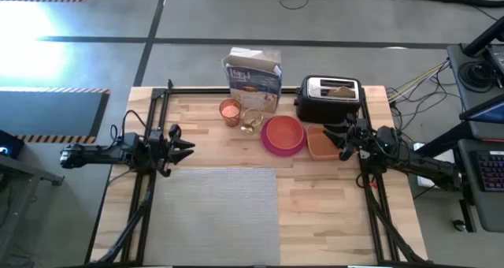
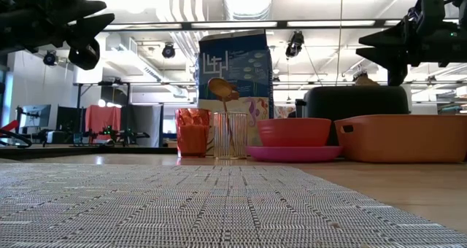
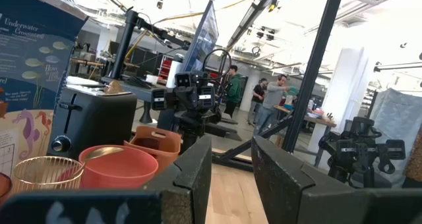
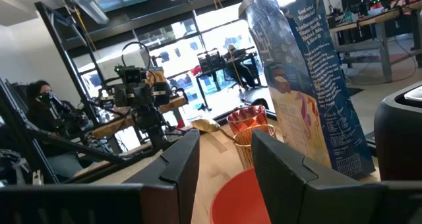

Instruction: Arrange a breakfast setting

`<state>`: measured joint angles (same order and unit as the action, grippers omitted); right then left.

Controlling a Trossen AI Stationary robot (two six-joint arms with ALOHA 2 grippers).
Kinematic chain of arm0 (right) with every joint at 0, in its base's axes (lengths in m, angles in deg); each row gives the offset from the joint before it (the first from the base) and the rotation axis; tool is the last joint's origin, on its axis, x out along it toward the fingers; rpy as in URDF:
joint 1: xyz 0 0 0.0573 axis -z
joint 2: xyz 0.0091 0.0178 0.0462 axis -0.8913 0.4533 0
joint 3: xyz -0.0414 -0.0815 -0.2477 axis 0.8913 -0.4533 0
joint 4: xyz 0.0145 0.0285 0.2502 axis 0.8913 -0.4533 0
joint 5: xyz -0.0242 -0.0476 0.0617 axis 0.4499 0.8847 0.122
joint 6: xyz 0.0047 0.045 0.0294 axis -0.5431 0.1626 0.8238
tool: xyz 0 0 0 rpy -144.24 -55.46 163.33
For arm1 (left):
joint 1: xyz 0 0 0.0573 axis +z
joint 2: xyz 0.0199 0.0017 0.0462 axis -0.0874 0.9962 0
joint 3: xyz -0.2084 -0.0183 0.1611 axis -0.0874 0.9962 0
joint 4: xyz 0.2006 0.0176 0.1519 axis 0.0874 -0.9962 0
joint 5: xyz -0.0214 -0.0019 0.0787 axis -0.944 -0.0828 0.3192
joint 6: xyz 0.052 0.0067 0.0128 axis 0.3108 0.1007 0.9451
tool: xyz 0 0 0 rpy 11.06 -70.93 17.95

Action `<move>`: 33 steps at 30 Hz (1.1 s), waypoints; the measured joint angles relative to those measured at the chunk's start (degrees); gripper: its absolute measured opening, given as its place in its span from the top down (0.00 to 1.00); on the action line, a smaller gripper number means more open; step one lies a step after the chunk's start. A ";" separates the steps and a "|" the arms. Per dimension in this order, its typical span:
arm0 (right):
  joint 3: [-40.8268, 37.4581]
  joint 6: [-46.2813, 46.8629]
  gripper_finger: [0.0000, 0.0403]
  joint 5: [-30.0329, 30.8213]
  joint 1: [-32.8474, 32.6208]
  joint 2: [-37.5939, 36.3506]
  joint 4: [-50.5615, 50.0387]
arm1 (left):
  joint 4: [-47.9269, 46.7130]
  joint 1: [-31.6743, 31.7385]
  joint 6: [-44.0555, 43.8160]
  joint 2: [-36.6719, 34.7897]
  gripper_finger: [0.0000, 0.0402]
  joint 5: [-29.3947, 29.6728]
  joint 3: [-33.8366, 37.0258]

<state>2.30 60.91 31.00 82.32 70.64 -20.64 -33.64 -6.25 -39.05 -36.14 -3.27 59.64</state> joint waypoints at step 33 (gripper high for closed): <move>0.01 0.00 0.68 0.01 -0.01 0.01 0.04 | 19.41 0.00 -0.37 8.99 0.77 1.56 0.00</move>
<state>2.31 60.91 31.01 82.31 70.65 -20.59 -14.22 -6.25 -39.42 -27.16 -1.71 59.64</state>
